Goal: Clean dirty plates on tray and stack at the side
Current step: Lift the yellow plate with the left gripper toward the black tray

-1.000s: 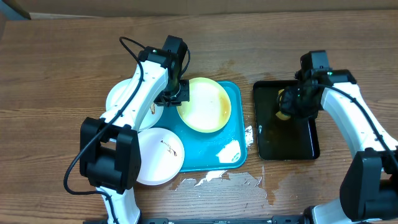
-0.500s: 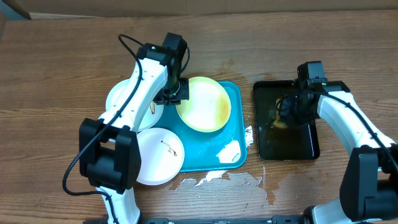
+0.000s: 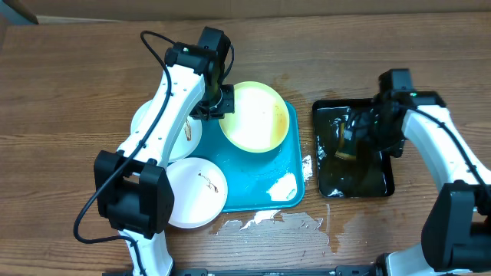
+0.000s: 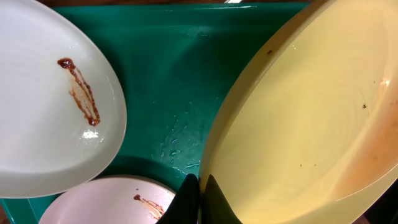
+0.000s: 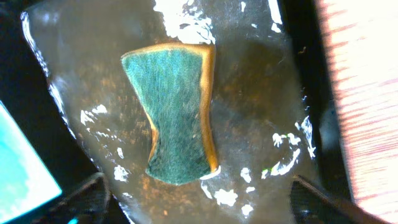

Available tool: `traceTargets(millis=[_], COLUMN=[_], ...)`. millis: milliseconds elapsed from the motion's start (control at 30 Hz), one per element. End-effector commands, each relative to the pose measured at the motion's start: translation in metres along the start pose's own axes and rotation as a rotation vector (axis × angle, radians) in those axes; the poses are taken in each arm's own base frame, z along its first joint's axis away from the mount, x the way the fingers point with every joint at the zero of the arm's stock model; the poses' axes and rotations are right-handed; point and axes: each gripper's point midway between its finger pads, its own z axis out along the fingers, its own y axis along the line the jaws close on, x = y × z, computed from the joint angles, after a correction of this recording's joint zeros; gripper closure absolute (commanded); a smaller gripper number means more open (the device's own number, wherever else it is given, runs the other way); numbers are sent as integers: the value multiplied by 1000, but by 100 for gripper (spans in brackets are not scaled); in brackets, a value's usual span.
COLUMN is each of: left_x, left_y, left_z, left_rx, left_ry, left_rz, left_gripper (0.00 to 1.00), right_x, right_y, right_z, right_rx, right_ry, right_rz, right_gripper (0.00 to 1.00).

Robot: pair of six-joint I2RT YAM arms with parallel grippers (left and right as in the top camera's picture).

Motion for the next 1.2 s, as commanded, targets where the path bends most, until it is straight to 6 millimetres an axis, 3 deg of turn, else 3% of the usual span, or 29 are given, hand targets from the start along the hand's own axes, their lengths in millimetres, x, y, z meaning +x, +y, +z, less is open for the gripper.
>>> traceTargets(millis=[0, 433, 600, 1000, 1167], left_x=[-8, -21, -22, -23, -30], left_y=[-16, -76, -105, -176, -197], left_z=[-12, -48, -52, -20, -19], left_rx=[38, 111, 147, 218, 259], left_ry=[-32, -164, -209, -262, -319], left_rz=[37, 130, 178, 269, 290], left_gripper=[96, 96, 96, 96, 96], right_x=[-18, -35, -41, -42, -42], right_y=[-12, -81, -106, -113, -113], right_z=[-16, -23, -27, -28, -28], right_rx=[-17, 54, 88, 91, 91], right_ry=[-56, -93, -121, -124, -124], right_rz=[72, 255, 315, 336, 336], right_gripper=[0, 0, 0, 0, 0])
